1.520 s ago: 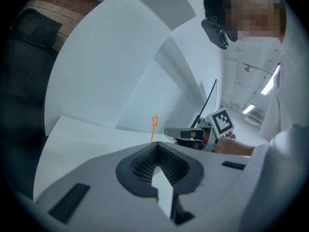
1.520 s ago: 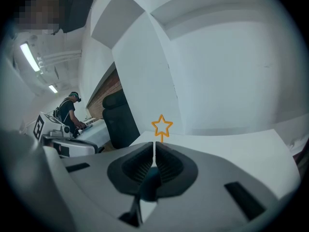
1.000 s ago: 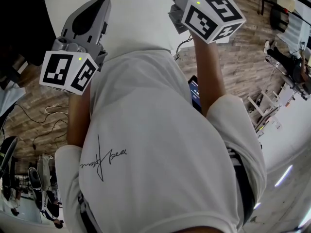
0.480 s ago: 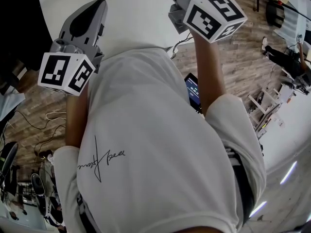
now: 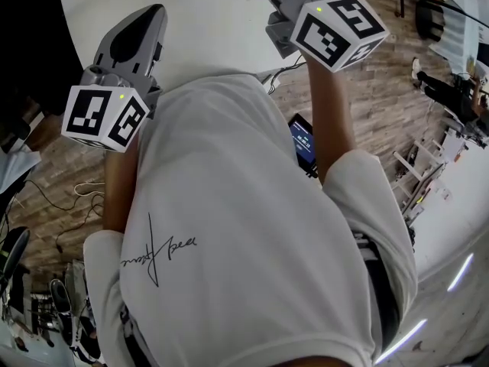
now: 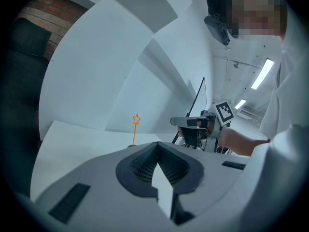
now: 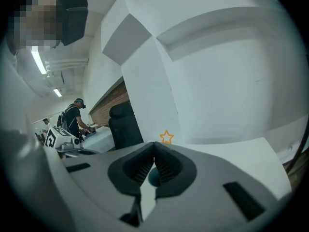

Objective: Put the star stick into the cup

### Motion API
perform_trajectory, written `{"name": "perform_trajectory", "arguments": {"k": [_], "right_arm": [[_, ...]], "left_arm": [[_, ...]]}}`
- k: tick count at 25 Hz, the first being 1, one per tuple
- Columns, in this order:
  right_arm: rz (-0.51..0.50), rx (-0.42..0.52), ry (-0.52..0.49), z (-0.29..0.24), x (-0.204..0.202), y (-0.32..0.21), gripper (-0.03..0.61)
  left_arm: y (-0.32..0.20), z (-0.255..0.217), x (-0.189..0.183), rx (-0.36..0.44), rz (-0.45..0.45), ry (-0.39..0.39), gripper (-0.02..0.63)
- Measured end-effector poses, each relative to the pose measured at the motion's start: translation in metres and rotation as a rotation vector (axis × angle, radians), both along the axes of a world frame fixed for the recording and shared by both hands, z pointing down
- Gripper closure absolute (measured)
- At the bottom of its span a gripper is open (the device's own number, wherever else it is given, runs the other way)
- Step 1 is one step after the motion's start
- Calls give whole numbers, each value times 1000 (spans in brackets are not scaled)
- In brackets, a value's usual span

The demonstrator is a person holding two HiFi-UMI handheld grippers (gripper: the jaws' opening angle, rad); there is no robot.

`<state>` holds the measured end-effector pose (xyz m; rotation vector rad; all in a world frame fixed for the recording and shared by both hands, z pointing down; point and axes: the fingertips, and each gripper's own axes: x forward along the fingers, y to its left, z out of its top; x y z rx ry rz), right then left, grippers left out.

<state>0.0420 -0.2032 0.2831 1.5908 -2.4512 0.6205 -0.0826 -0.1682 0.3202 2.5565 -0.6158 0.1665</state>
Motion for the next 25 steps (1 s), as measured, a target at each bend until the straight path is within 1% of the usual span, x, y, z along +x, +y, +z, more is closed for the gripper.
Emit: {"name": "perform_trajectory", "arguments": {"k": [9, 14, 21, 25], "right_arm": [[-25, 18, 3, -7, -3, 16, 568], [-20, 23, -12, -10, 0, 30, 569], [-12, 5, -20, -4, 3, 52, 569], [-14, -17, -22, 6, 1, 63, 568]], "left_arm": [[10, -6, 0, 18, -10, 6, 606], [17, -10, 0, 31, -18, 7, 606], [26, -12, -3, 37, -32, 0, 606], [27, -8, -7, 21, -44, 5, 606]]}}
